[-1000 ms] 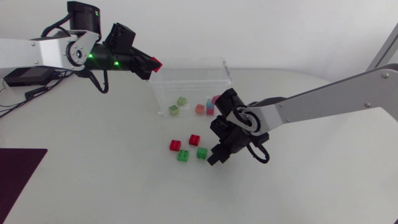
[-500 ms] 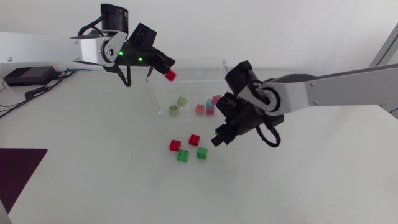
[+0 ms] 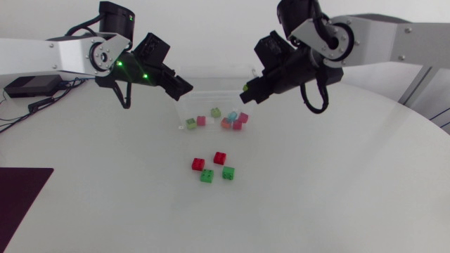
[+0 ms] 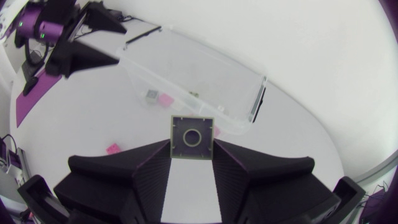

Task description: Pick up the duplo bricks and place them in the container

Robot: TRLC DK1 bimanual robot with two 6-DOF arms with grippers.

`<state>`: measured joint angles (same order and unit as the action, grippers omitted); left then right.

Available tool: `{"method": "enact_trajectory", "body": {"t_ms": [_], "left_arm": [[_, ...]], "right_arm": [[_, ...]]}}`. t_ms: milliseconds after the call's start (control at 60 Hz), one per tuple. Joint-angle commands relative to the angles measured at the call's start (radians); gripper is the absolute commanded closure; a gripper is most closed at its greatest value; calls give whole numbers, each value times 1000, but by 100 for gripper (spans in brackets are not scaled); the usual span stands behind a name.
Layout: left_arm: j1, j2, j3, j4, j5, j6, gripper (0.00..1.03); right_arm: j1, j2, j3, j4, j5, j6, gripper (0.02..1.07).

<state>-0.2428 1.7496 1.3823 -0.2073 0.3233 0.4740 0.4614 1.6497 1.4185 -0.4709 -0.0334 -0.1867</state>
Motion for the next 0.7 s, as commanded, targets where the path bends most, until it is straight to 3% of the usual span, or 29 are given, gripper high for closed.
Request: {"method": "enact_trajectory", "body": {"t_ms": [0,283,600,683], "left_arm": [[-35,-85,-115,-32,2,84,6],[-95,-134,-327,-38,16,199,6],[-90,-16,-402,8,20,291,6],[-95,16,-416,11,20,341,6]], "right_arm": [[-10,41,74,-6,-11,-11,76],[-24,220,244,54,-19,-14,76],[-23,453,510,49,-39,-17,74],[-26,518,589,18,-28,-19,68]]}}
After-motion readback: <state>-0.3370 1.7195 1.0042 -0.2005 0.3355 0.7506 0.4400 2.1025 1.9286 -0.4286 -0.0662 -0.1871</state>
